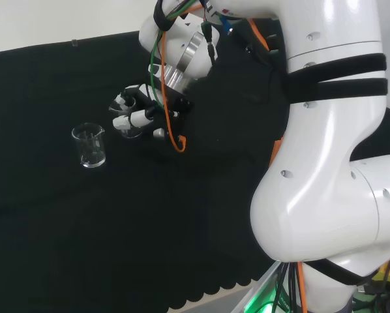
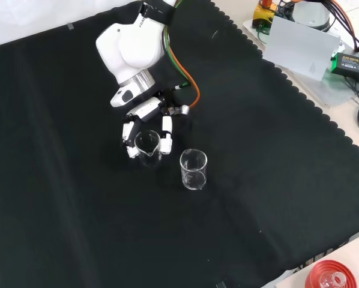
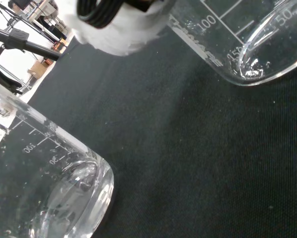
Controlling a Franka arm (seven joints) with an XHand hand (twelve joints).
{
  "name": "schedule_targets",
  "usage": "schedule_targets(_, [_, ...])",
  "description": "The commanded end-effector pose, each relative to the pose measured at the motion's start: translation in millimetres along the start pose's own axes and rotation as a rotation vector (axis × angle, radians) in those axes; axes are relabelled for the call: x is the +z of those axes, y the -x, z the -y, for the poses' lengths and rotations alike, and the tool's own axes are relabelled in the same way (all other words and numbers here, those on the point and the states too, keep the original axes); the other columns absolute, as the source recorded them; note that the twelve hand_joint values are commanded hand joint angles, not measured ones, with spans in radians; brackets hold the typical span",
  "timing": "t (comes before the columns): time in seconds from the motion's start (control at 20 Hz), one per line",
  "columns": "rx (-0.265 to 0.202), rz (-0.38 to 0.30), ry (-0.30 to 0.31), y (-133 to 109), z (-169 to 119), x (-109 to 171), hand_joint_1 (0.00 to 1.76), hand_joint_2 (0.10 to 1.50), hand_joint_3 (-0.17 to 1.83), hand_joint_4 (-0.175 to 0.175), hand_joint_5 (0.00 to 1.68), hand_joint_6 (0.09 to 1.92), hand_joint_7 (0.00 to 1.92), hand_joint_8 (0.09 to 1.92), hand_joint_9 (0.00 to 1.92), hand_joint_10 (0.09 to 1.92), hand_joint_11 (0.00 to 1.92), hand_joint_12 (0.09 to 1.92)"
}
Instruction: Place the beaker back on the table.
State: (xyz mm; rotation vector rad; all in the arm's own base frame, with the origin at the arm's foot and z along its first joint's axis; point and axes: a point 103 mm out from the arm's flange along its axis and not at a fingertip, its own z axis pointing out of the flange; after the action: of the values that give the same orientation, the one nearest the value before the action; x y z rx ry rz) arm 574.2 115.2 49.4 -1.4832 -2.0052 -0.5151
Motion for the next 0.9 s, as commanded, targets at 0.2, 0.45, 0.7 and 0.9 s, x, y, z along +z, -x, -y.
schedule_targets(0.2, [-0.006, -0.036, -0.084, 10, 12, -13, 1.34, 1.11, -0.17, -0.047, 0.72, 1.12, 1.00, 0.87, 0.98, 0.85, 0.47, 1.27])
schedule_targets(0.45, [-0.002, -0.013, -0.115, -2, -1, 5, 1.29, 0.96, -0.17, -0.087, 0.35, 0.79, 0.60, 0.72, 0.71, 0.67, 0.16, 1.36])
schedule_targets(0.7, [-0.023, -0.015, -0.115, -9, 1, 4, 1.18, 0.91, -0.17, -0.106, 0.24, 0.32, 0.20, 0.72, 0.33, 0.78, 0.01, 1.31])
schedule_targets(0.9, [-0.024, -0.003, -0.112, -10, 5, 0, 1.12, 0.88, -0.17, -0.111, 0.20, 0.13, 0.08, 0.72, 0.21, 0.81, 0.00, 1.20])
